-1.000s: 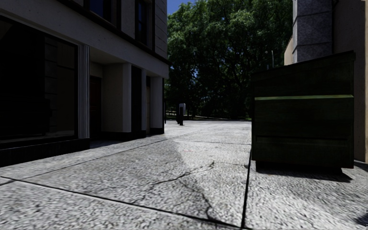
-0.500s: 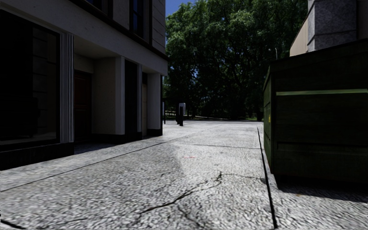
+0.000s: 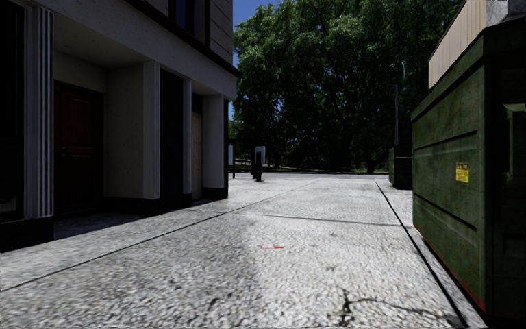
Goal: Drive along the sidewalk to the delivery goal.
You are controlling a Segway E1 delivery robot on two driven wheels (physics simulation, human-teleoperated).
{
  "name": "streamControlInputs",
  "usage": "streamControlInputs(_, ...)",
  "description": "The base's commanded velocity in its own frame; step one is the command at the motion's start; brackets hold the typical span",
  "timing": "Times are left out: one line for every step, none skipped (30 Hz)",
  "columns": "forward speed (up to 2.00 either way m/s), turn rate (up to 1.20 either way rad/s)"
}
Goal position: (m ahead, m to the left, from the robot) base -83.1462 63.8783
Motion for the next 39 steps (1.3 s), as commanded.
streamControlInputs(2.0, 0.0)
streamControlInputs(2.0, 0.0)
streamControlInputs(2.0, 0.0)
streamControlInputs(2.0, 0.0)
streamControlInputs(2.0, 0.0)
streamControlInputs(2.0, 0.0)
streamControlInputs(2.0, 0.0)
streamControlInputs(2.0, 0.0)
streamControlInputs(2.0, 0.0)
streamControlInputs(2.0, 0.0)
streamControlInputs(2.0, 0.0)
streamControlInputs(2.0, 0.0)
streamControlInputs(2.0, 0.0)
streamControlInputs(2.0, 0.0)
streamControlInputs(2.0, 0.0)
streamControlInputs(2.0, 0.0)
streamControlInputs(2.0, 0.0)
streamControlInputs(2.0, 0.0)
streamControlInputs(2.0, 0.0)
streamControlInputs(2.0, 0.0)
streamControlInputs(2.0, 0.0)
streamControlInputs(2.0, 0.0)
streamControlInputs(2.0, 0.0)
streamControlInputs(2.0, 0.0)
streamControlInputs(2.0, 0.0)
streamControlInputs(2.0, 0.0)
streamControlInputs(2.0, 0.0)
streamControlInputs(2.0, 0.0)
streamControlInputs(2.0, 0.0)
streamControlInputs(2.0, 0.0)
streamControlInputs(2.0, 0.0)
streamControlInputs(2.0, 0.0)
streamControlInputs(2.0, 0.0)
streamControlInputs(2.0, 0.0)
streamControlInputs(2.0, 0.0)
streamControlInputs(2.0, 0.0)
streamControlInputs(2.0, 0.0)
streamControlInputs(2.0, 0.0)
streamControlInputs(2.0, 0.0)
